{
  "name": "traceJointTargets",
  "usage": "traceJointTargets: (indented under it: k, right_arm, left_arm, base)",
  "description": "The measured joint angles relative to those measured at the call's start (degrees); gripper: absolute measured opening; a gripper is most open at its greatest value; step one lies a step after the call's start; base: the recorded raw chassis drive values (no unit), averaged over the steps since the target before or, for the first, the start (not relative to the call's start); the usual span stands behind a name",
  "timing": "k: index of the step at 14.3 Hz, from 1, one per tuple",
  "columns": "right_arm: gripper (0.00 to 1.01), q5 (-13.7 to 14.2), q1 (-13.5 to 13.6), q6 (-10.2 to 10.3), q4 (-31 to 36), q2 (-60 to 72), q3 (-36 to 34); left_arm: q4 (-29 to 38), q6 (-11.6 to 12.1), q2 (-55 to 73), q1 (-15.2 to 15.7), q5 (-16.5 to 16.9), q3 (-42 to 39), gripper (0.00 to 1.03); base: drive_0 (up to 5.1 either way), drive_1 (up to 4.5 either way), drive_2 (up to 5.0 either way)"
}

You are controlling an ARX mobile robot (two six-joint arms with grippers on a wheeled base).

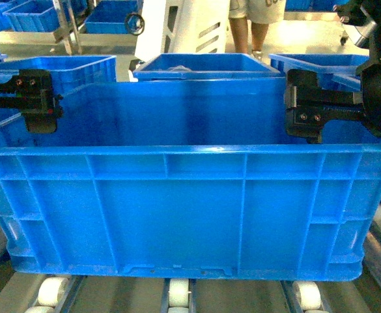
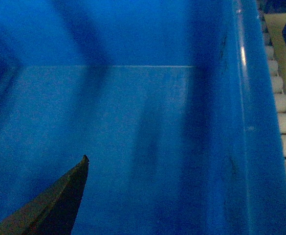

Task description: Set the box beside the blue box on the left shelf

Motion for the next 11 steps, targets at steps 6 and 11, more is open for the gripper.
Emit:
traceJointTargets:
  k: [6, 11]
  right_arm:
    - [0.58, 8.9, -4.0, -11.2, 49.0, -5.4, -24.4]
    - [0.02, 3.6, -9.5, -13.3, 54.8, -20.6, -40.8]
  left_arm:
    - [28.3, -1.1, -4.4, 1.1, 1.1, -16.4, 0.57]
    - [31.1, -1.1, -16.1, 5.5, 4.8, -30.3, 0.02]
  base:
    - [0.0, 0.00, 0.0]
    - [0.0, 0.00, 0.0]
